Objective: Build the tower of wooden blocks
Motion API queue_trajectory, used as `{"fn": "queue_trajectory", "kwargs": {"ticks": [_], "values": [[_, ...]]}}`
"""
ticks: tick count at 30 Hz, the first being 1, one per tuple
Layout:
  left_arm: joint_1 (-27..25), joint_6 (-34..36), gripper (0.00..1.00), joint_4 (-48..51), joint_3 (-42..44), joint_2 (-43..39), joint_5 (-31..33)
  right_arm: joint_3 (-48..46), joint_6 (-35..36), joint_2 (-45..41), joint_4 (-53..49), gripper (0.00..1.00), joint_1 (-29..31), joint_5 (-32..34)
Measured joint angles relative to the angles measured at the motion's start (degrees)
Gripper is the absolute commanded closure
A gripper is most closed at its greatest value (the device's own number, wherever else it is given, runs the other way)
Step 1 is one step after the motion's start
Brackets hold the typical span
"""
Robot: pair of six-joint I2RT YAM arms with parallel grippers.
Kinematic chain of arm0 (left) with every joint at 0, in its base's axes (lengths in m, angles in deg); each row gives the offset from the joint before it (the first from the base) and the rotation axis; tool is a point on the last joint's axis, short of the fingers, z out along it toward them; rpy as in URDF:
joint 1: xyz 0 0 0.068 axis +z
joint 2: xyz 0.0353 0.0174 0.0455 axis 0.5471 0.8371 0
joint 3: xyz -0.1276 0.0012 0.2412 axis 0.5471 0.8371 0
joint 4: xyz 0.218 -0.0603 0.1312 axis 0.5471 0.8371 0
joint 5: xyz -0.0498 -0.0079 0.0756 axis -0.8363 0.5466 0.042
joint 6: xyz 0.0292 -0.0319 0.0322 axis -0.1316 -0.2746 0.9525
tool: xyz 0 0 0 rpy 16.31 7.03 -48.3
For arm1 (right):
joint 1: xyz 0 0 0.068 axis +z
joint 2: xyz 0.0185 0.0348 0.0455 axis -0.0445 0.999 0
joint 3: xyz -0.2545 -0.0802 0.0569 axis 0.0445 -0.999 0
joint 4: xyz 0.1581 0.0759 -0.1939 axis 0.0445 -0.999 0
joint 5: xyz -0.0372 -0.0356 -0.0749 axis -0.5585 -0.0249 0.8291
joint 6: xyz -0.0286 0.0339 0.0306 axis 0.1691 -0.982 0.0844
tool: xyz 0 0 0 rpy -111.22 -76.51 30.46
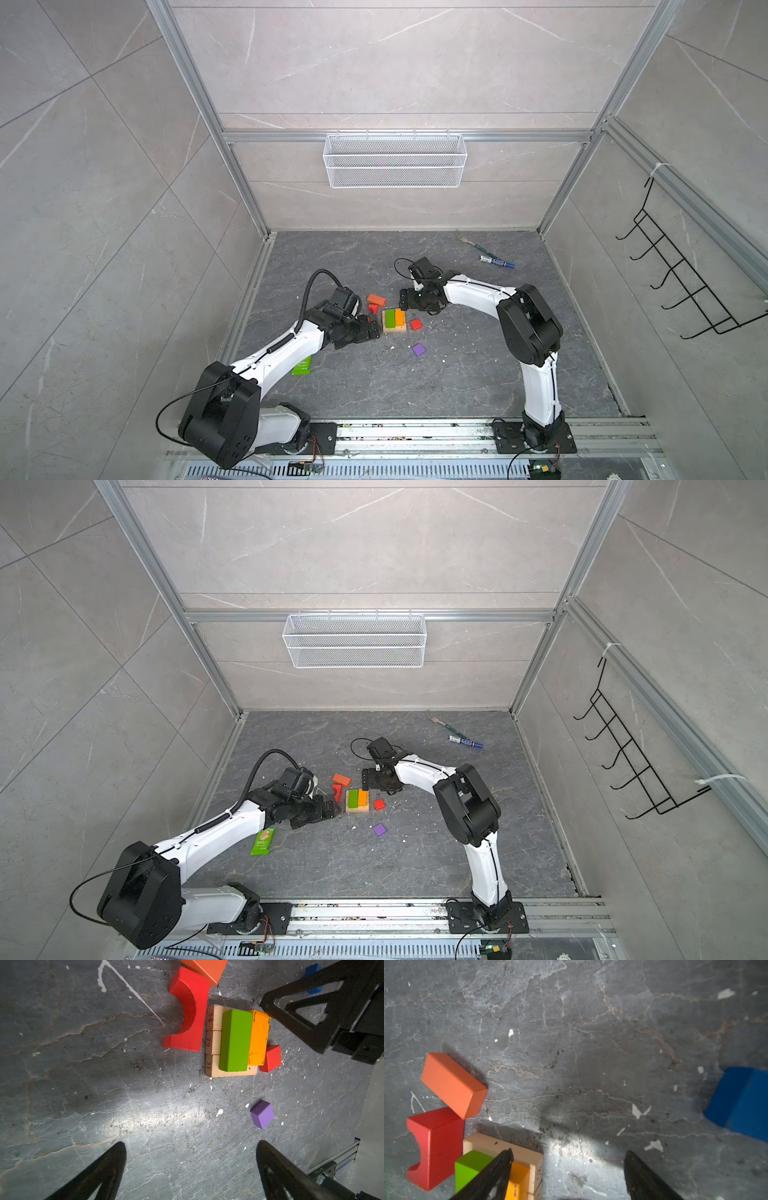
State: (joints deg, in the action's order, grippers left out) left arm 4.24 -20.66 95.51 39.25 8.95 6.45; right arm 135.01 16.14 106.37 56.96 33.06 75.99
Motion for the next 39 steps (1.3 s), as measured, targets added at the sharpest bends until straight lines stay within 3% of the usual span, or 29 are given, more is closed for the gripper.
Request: {"fn": "queue_trajectory", "kwargs": {"ticks": [39], "values": [[0.0,-0.09,0.02,0.2,0.0,0.07,0.13,-1.38,1.22,-2.91,0.66,0.19,0.48,1.57]]}}
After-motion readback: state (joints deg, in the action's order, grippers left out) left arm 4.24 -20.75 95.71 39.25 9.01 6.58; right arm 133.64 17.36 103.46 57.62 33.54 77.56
